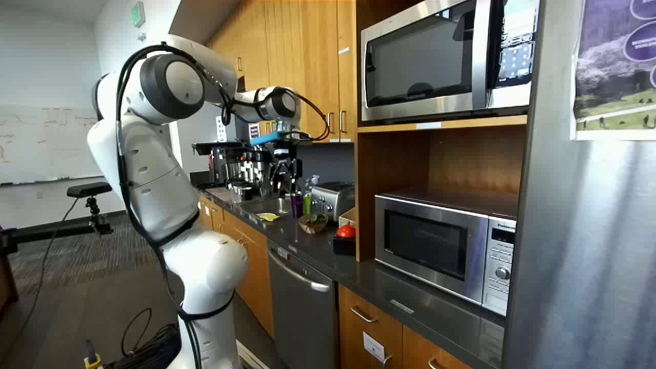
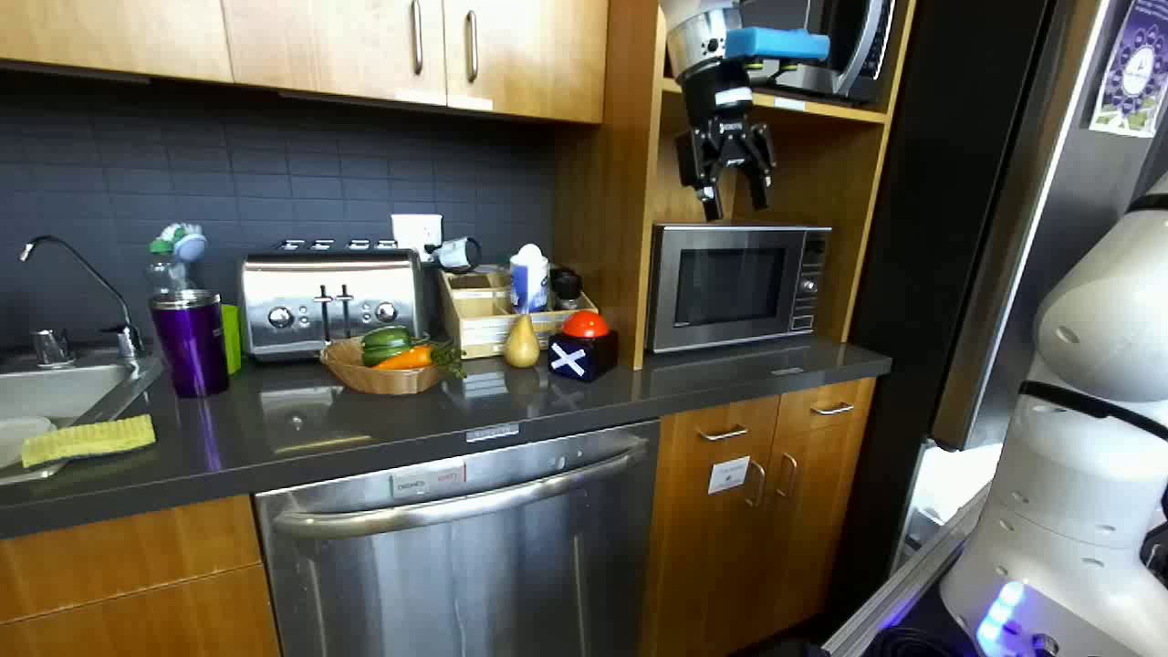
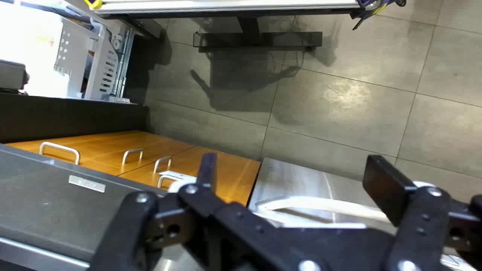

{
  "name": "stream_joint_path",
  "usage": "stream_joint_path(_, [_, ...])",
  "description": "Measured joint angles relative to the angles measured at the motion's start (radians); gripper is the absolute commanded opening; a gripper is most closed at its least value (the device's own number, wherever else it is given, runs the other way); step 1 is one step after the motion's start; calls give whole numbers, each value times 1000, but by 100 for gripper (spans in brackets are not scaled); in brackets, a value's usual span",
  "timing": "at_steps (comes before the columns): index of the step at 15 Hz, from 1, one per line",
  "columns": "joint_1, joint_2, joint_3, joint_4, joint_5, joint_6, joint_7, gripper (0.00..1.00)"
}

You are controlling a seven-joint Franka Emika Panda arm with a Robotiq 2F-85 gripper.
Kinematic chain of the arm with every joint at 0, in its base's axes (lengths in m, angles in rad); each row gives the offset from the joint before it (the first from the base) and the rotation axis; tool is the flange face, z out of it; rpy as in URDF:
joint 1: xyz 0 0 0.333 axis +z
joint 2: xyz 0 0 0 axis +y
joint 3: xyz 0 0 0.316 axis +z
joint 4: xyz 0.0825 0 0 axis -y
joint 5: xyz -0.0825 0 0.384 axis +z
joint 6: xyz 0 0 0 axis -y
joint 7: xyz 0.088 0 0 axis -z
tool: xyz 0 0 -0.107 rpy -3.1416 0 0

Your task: Press a button on the right side of the microwave.

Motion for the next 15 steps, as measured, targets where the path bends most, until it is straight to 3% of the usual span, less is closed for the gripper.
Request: stream_joint_path(15, [0, 2, 0, -11, 0, 0, 0, 100])
